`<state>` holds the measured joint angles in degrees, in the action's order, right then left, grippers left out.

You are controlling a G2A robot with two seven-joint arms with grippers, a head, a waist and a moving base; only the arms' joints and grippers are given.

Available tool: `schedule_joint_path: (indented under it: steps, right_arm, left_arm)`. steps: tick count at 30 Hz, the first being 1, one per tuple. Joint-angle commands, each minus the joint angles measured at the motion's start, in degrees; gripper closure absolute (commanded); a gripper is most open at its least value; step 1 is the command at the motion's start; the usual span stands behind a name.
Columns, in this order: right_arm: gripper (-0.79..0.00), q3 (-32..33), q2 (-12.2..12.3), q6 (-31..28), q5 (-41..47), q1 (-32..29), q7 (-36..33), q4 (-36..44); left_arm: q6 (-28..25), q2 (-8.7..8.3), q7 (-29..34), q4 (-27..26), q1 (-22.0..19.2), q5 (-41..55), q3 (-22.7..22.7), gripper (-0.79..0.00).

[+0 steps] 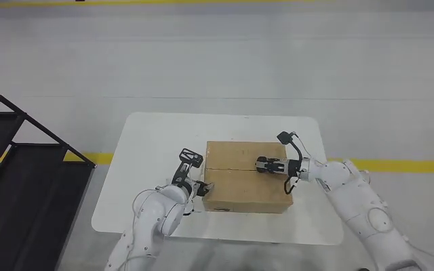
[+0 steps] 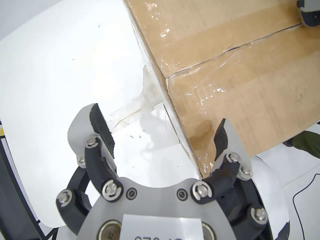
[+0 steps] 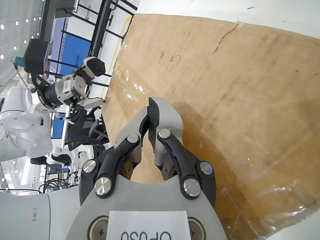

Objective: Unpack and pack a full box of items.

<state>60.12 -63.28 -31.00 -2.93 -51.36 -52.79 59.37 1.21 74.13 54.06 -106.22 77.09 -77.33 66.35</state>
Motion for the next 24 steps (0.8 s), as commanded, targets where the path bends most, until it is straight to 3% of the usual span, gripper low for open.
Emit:
schedule_joint_path:
  steps: [1,9,19,24]
  right_arm:
    - [0.0,-0.4,-0.1,0.0,-0.1,0.5,-0.1,-0.7]
    - [0.0,-1.7,-0.6,-0.2,0.3,1.8,-0.3,-2.2]
    - [0.0,-2.2,-0.8,-0.4,0.3,2.2,-0.3,-2.7]
    - [0.0,-2.4,-0.8,-0.3,0.4,2.3,-0.1,-2.7]
  left_arm:
    - [0.0,-0.13,0.4,-1.0,0.5,0.3,1.0,-0.785]
    - [3.9,-0.58,0.8,-2.9,3.2,-1.1,5.5,-0.785]
    - [4.0,-0.59,1.1,-2.8,3.2,-1.0,5.6,-0.785]
    - [6.7,-0.48,-2.9,2.7,3.4,-2.0,6.4,-0.785]
